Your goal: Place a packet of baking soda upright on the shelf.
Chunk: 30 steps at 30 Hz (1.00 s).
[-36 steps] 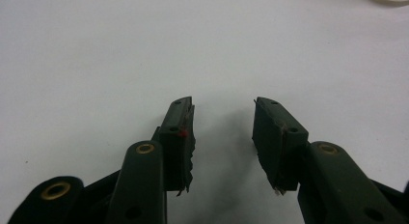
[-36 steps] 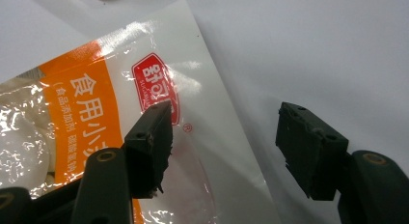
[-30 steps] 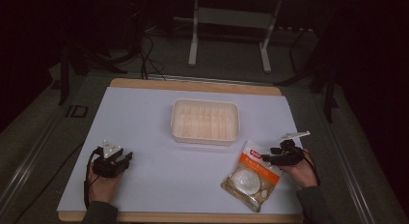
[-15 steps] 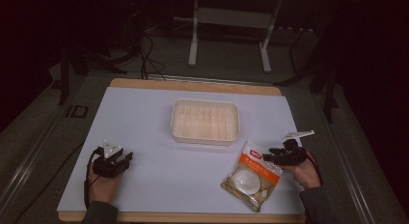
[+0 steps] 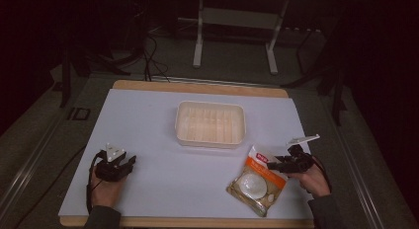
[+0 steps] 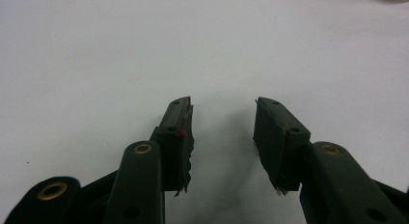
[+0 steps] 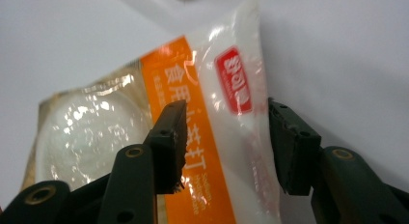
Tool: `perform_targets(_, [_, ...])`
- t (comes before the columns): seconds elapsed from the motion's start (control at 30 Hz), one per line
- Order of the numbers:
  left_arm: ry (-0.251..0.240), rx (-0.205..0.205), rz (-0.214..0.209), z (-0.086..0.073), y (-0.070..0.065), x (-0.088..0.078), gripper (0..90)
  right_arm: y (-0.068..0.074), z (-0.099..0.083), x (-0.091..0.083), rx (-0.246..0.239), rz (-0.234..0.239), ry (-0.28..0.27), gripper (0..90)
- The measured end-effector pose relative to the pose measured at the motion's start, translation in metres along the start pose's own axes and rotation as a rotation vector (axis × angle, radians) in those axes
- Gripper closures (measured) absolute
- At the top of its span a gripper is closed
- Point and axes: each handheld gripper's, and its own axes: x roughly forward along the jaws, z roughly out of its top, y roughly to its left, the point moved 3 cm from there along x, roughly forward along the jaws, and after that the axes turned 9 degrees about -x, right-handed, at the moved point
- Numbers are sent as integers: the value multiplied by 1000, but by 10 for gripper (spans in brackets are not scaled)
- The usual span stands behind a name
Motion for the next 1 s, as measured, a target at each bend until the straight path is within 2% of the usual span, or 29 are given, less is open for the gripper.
perform_targets(0.07, [0, 0, -1, 0, 0, 0, 574, 1, 0, 4, -12, -22, 36, 514])
perform_targets(0.23, [3, 2, -1, 0, 0, 0, 573, 0, 3, 11, -33, -45, 80, 542])
perform_targets(0.47, [4, 2, -1, 0, 0, 0, 572, -4, 5, 17, -24, -47, 111, 597])
perform_targets(0.63, [5, 3, 0, 0, 0, 0, 571, -4, 6, 21, -39, -59, 141, 640])
perform_targets(0.8, [5, 5, 1, 0, 0, 0, 571, -4, 7, 21, -44, -84, 151, 697])
perform_targets(1.0, [5, 5, 1, 0, 0, 0, 570, -3, 8, 22, -86, -128, 177, 786])
